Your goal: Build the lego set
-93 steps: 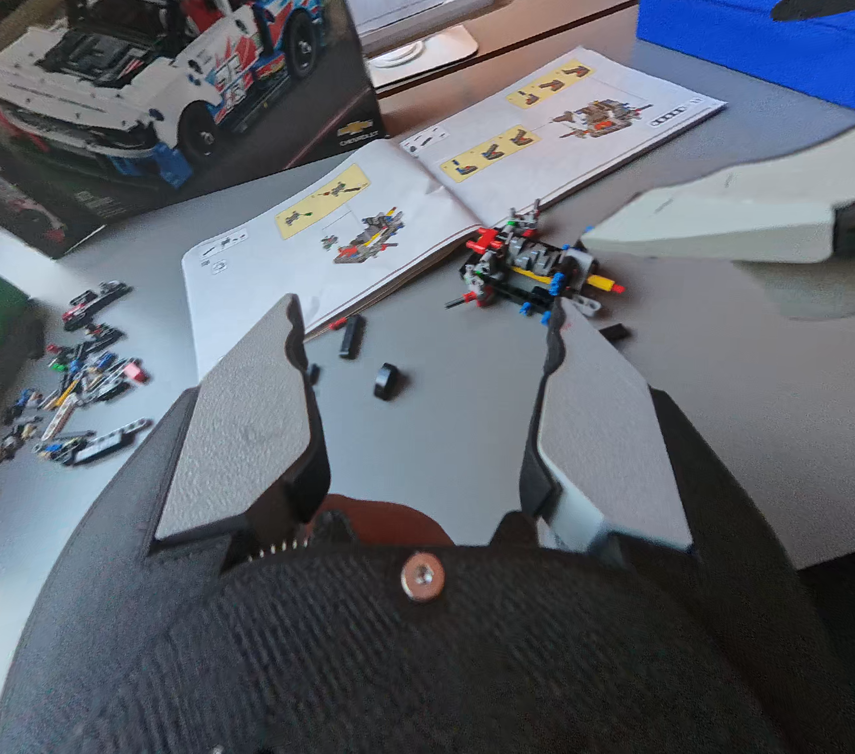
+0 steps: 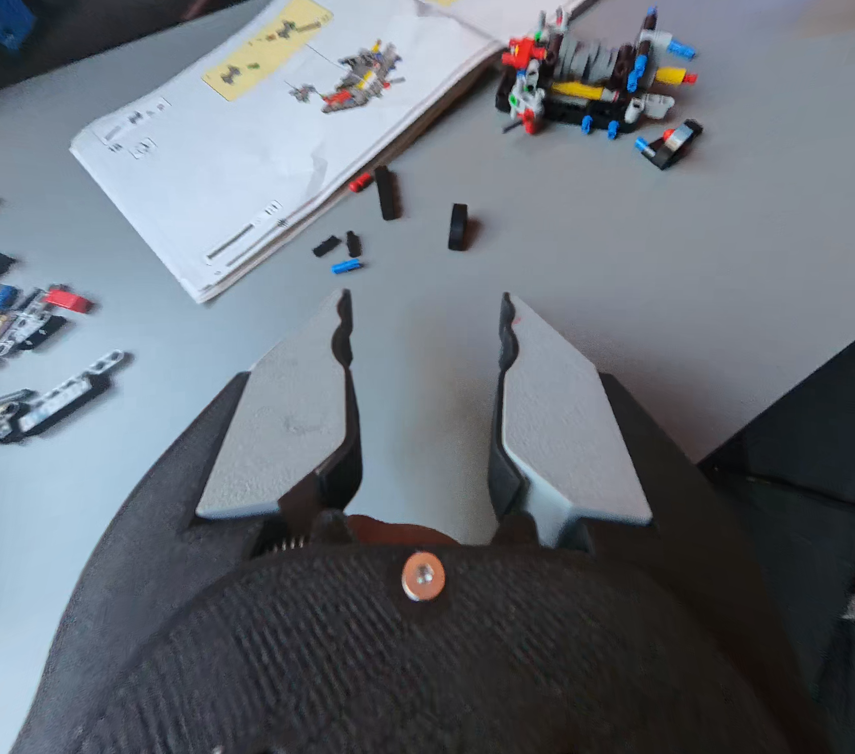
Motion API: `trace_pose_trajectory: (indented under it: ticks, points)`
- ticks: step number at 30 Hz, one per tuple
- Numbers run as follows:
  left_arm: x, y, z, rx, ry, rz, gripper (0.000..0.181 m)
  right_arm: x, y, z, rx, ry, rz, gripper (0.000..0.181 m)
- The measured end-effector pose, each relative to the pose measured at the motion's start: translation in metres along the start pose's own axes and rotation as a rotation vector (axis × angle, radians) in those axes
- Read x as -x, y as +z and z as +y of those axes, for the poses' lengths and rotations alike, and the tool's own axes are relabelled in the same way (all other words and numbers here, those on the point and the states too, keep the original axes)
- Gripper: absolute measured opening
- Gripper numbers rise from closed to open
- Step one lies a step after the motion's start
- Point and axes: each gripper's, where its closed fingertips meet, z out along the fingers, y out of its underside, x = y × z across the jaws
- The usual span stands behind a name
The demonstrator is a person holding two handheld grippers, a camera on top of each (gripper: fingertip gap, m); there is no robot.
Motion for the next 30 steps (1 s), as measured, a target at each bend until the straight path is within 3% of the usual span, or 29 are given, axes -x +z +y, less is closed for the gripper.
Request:
trace_pose_trajectory:
  ticks: [3, 7, 10, 12, 16, 18, 23, 30]
  points:
    - [0.023, -0.015, -0.016, -0.089, -0.037, -0.004, 0.074, 0.001, -0.011, -0.024, -0.157, 0.044, -0.068, 0.052]
    - [0.057, -0.028, -0.036, -0.201, -0.052, -0.096, 0.078, -0.016, -0.022, -0.051, -0.288, 0.054, -0.019, 0.053]
    - [0.068, -0.026, -0.032, -0.201, -0.135, -0.114, 0.058, -0.016, -0.008, -0.044, -0.218, 0.057, -0.050, 0.047]
    - [0.056, -0.021, -0.021, -0.153, -0.130, -0.060, 0.010, -0.003, 0.000, -0.038, -0.174, 0.058, -0.117, 0.046]
    - [0.049, -0.030, -0.027, -0.141, -0.035, -0.142, 0.017, 0.013, 0.000, -0.044, -0.194, -0.058, -0.118, 0.038]
    - [0.034, -0.027, -0.033, -0.145, -0.017, -0.103, 0.025, 0.022, 0.003, -0.040, -0.180, -0.058, -0.157, 0.038]
    - [-0.011, 0.006, -0.021, -0.057, 0.107, 0.002, 0.028, 0.036, 0.011, -0.018, -0.081, -0.113, -0.174, 0.040]
    - [-0.021, 0.033, -0.008, 0.025, 0.248, -0.010, 0.031, 0.041, 0.009, -0.011, -0.055, -0.200, -0.132, 0.041]
